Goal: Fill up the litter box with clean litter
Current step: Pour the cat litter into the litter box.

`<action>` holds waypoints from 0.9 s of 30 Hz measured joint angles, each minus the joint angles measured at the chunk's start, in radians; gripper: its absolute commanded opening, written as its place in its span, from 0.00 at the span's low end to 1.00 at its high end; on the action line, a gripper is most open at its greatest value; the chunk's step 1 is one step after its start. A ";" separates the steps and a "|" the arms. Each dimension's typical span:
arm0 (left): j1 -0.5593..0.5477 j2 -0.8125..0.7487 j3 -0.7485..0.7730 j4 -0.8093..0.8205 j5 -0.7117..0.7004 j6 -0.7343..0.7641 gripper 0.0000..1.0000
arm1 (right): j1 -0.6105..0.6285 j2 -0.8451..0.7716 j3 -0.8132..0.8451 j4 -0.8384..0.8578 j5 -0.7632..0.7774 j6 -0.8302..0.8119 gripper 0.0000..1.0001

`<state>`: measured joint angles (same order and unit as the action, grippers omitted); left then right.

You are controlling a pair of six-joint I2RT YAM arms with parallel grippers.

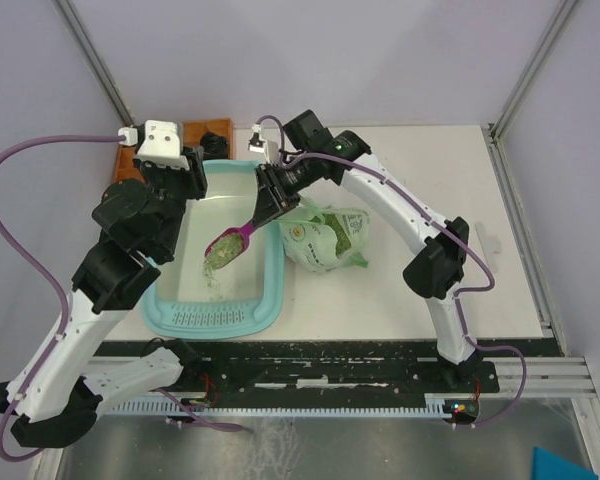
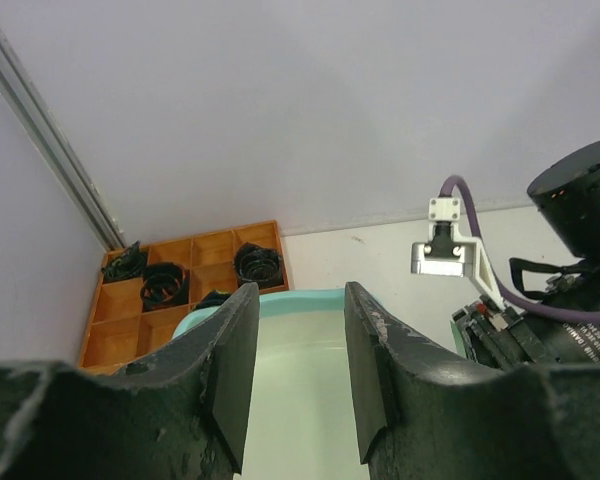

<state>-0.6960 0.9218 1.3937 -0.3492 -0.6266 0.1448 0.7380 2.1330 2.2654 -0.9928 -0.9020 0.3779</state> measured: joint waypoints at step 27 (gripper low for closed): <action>0.000 0.002 -0.053 0.016 0.012 0.000 0.47 | -0.075 0.140 0.406 -0.114 0.266 -0.268 0.02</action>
<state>-0.6960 0.9237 1.3411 -0.3336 -0.6147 0.1444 0.6628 2.2734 2.6717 -1.1072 -0.6365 0.1101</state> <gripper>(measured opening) 0.470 0.352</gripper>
